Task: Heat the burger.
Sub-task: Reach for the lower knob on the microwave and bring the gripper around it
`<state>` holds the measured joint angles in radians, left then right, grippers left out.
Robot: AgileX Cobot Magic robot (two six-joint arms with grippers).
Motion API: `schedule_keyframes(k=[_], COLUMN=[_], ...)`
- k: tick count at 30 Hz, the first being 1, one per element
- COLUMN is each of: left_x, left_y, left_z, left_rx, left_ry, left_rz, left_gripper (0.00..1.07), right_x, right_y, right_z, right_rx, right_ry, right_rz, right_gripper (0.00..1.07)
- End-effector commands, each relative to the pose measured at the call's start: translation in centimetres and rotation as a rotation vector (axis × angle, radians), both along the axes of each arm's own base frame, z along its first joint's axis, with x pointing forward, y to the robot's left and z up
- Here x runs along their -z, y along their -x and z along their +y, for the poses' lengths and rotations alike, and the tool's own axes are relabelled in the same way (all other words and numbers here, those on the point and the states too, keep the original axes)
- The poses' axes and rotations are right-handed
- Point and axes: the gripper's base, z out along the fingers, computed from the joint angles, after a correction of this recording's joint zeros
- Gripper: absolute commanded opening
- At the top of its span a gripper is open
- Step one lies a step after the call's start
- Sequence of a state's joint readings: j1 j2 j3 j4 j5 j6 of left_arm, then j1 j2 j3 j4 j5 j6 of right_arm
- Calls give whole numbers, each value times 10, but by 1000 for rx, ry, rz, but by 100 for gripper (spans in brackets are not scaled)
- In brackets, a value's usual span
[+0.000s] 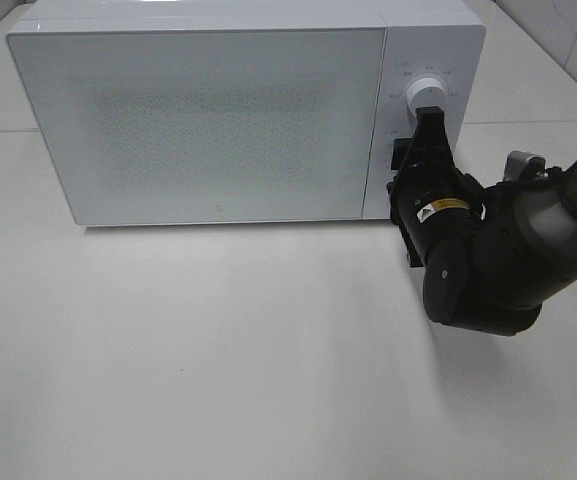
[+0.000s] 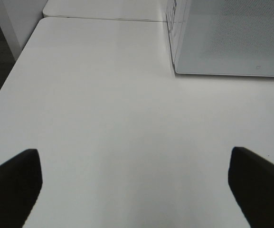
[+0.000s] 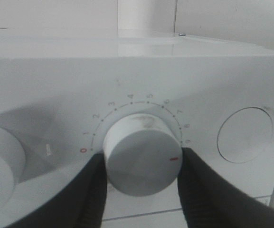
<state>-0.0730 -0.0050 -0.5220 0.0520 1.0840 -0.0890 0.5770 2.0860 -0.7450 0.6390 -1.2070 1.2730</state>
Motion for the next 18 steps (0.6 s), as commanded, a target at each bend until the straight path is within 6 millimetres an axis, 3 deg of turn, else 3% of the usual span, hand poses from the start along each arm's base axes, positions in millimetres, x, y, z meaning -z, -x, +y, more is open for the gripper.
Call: schedule_keyframes(k=[1,10,11,13,14,18], left_x=[0,0,0,0,0,0], left_y=[2,2,2,2,2,2], left_z=[0,0,0,0,0,0], left_rx=[-1,-1,-1,-1,-1,-1], left_ry=[7,7,7,7,7,7], left_rz=[-24,-24,-24,-24,-24,-24], left_gripper=[100,100,100,100,100,100], right_x=[-25,-24,-24,-24,-24,-24], right_y=[-11,-10,-9,-9,-9,-9], right_z=[-17,-18,-18,-18,-18,-19], right_rx=[147,147,149,151,153,156], right_ry=[-29,-26,-26,-26,-26,-27], right_rz=[-237,-232,-230,-230,-229,-228], right_gripper=[7,17,24,28,37,48])
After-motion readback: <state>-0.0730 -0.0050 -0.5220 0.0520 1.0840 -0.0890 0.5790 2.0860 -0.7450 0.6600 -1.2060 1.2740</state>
